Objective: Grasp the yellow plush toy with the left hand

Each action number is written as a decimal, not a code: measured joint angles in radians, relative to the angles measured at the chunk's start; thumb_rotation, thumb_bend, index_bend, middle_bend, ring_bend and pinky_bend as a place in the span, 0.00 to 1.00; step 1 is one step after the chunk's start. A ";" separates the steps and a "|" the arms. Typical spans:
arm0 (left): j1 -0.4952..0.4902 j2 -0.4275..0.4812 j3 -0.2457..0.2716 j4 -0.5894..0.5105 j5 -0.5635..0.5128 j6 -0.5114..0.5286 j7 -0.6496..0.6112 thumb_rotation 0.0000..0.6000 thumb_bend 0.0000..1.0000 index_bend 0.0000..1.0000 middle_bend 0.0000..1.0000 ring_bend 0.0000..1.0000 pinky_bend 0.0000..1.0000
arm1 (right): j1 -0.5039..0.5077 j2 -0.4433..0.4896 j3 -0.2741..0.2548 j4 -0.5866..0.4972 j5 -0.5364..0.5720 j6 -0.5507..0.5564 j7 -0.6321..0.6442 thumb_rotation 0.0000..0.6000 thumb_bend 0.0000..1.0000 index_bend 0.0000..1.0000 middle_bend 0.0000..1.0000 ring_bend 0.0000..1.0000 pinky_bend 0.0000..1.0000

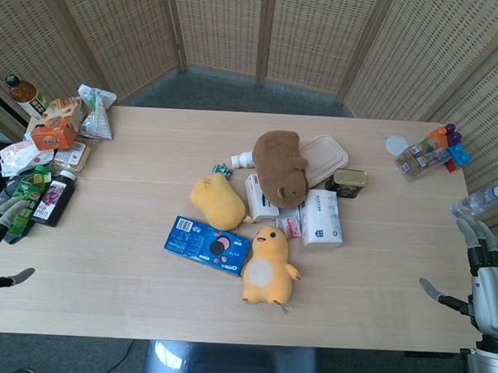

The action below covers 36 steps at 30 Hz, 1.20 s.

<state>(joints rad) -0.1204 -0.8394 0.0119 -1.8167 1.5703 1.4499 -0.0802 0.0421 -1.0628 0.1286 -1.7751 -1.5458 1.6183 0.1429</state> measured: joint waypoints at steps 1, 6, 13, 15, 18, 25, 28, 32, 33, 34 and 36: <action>-0.001 -0.002 0.000 0.000 0.001 -0.002 0.003 1.00 0.00 0.00 0.00 0.00 0.00 | 0.000 0.000 0.000 0.000 0.000 0.000 -0.001 1.00 0.00 0.00 0.00 0.00 0.00; -0.006 -0.010 0.003 0.005 0.005 -0.017 0.019 1.00 0.00 0.00 0.00 0.00 0.00 | 0.000 -0.001 -0.001 -0.001 -0.001 -0.001 -0.001 1.00 0.00 0.00 0.00 0.00 0.00; -0.040 -0.038 0.005 0.007 0.010 -0.088 0.057 1.00 0.00 0.00 0.00 0.00 0.00 | 0.002 -0.001 0.006 0.000 0.012 -0.003 0.006 1.00 0.00 0.00 0.00 0.00 0.00; -0.062 -0.048 0.002 0.003 0.010 -0.121 0.087 1.00 0.00 0.00 0.00 0.00 0.00 | 0.002 0.001 0.009 0.000 0.013 -0.001 0.009 1.00 0.00 0.00 0.00 0.00 0.00; -0.114 -0.074 -0.015 -0.003 0.008 -0.184 0.163 1.00 0.00 0.00 0.00 0.00 0.00 | 0.002 0.004 0.009 -0.001 0.013 -0.001 0.016 1.00 0.00 0.00 0.00 0.00 0.00; -0.311 -0.207 -0.110 0.061 -0.033 -0.369 0.323 1.00 0.00 0.00 0.00 0.00 0.00 | 0.003 0.007 0.010 0.004 0.016 -0.005 0.024 1.00 0.00 0.00 0.00 0.00 0.00; -0.409 -0.293 -0.151 0.130 -0.068 -0.455 0.402 1.00 0.00 0.00 0.00 0.00 0.00 | 0.004 0.007 0.014 0.008 0.025 -0.008 0.027 1.00 0.00 0.00 0.00 0.00 0.00; -0.528 -0.412 -0.194 0.246 -0.138 -0.564 0.526 1.00 0.00 0.00 0.00 0.00 0.00 | 0.008 0.005 0.023 0.018 0.051 -0.016 0.035 1.00 0.00 0.00 0.00 0.00 0.00; -0.551 -0.438 -0.202 0.274 -0.160 -0.586 0.557 1.00 0.00 0.00 0.00 0.00 0.00 | 0.009 0.005 0.026 0.021 0.058 -0.019 0.037 1.00 0.00 0.00 0.00 0.00 0.00; -0.580 -0.473 -0.211 0.309 -0.193 -0.612 0.597 1.00 0.01 0.00 0.00 0.00 0.00 | 0.010 0.005 0.028 0.025 0.065 -0.023 0.040 1.00 0.00 0.00 0.00 0.00 0.00; -0.622 -0.530 -0.225 0.362 -0.249 -0.646 0.649 1.00 0.01 0.00 0.00 0.00 0.00 | 0.013 0.005 0.036 0.033 0.083 -0.031 0.047 1.00 0.00 0.00 0.00 0.00 0.00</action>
<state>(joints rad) -0.7427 -1.3693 -0.2130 -1.4549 1.3212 0.8036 0.5692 0.0549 -1.0577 0.1644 -1.7419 -1.4628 1.5869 0.1903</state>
